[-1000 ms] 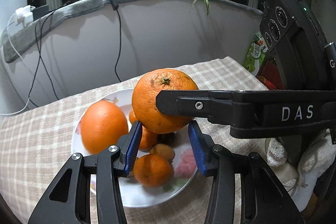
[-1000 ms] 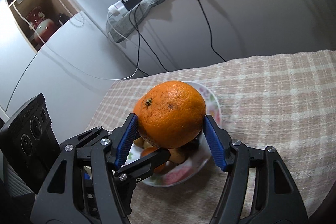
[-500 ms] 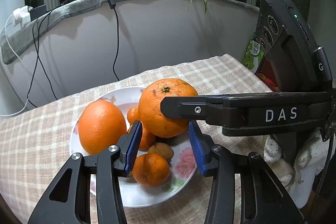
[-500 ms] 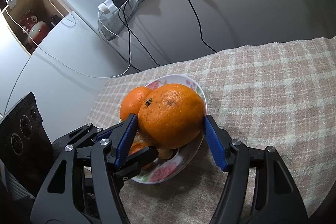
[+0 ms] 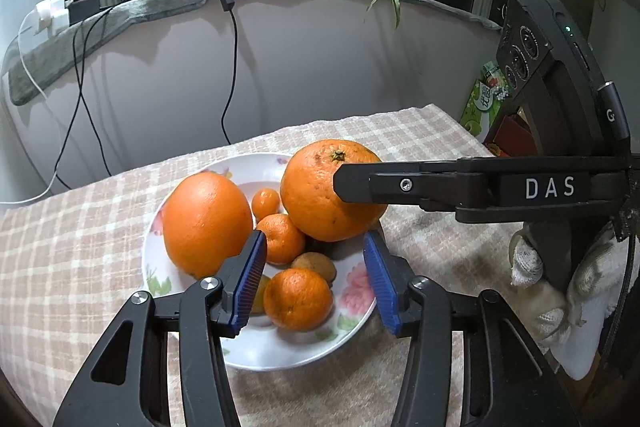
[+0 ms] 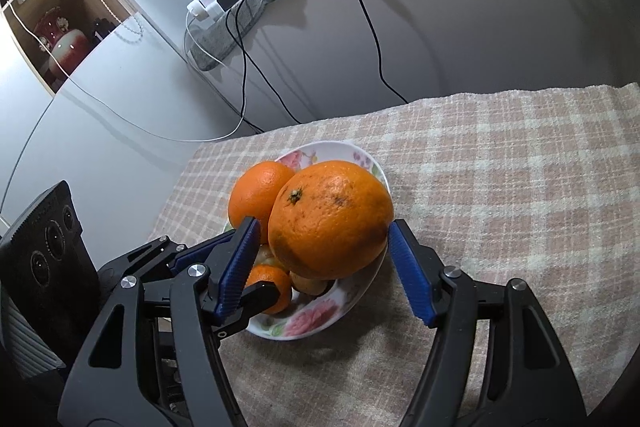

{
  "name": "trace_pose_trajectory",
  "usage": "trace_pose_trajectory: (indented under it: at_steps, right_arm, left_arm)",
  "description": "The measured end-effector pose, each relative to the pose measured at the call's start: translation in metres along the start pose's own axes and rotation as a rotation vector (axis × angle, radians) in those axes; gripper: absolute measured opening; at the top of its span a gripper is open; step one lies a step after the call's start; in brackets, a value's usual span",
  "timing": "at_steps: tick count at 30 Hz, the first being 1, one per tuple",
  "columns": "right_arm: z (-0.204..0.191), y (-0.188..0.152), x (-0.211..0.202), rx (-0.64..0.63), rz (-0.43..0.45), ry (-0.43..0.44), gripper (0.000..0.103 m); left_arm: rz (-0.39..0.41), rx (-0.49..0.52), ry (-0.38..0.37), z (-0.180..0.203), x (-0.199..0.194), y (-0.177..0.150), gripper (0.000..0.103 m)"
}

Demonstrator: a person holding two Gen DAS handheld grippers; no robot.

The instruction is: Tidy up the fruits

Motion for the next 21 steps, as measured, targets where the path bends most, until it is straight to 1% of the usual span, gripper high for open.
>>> trace_pose_trajectory:
  at_steps: [2,5,8,10,12,17,21]
  right_arm:
    - [-0.001,-0.001,0.0,0.002,-0.001,0.001,0.072]
    - [-0.006,-0.002,-0.001,-0.009,0.0,-0.009,0.074]
    - [-0.009,-0.003,-0.001,-0.024,-0.001,-0.026,0.075]
    - [-0.012,-0.003,-0.002,-0.028,0.0,-0.032,0.077]
    - [-0.016,-0.004,-0.005,-0.034,0.007,-0.04,0.077]
    - [-0.027,-0.008,-0.015,-0.074,0.033,-0.066,0.083]
    - [-0.034,-0.014,-0.026,-0.113,0.059,-0.112,0.086]
  left_arm:
    - [0.001,0.0,0.0,-0.001,-0.001,0.0,0.051]
    - [0.004,-0.007,-0.003,-0.003,-0.007,-0.003,0.057]
    - [0.009,-0.015,-0.004,-0.005,-0.012,-0.005,0.057]
    - [0.011,-0.022,-0.004,-0.007,-0.016,-0.006,0.062]
    - [0.014,-0.032,-0.003,-0.01,-0.021,-0.007,0.069]
    - [0.024,-0.05,-0.002,-0.017,-0.032,-0.012,0.072]
    - [0.037,-0.063,0.004,-0.021,-0.043,-0.014,0.074]
Point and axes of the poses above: each gripper's, at about its wrist camera, not at the fingertips, and x roughly the way its jaws point, z to its right, y to its top, the point moved 6 cm from there along x, roughly the way its jaws point, and after that the axes turned 2 degrees about -y, right-handed, at the moved point
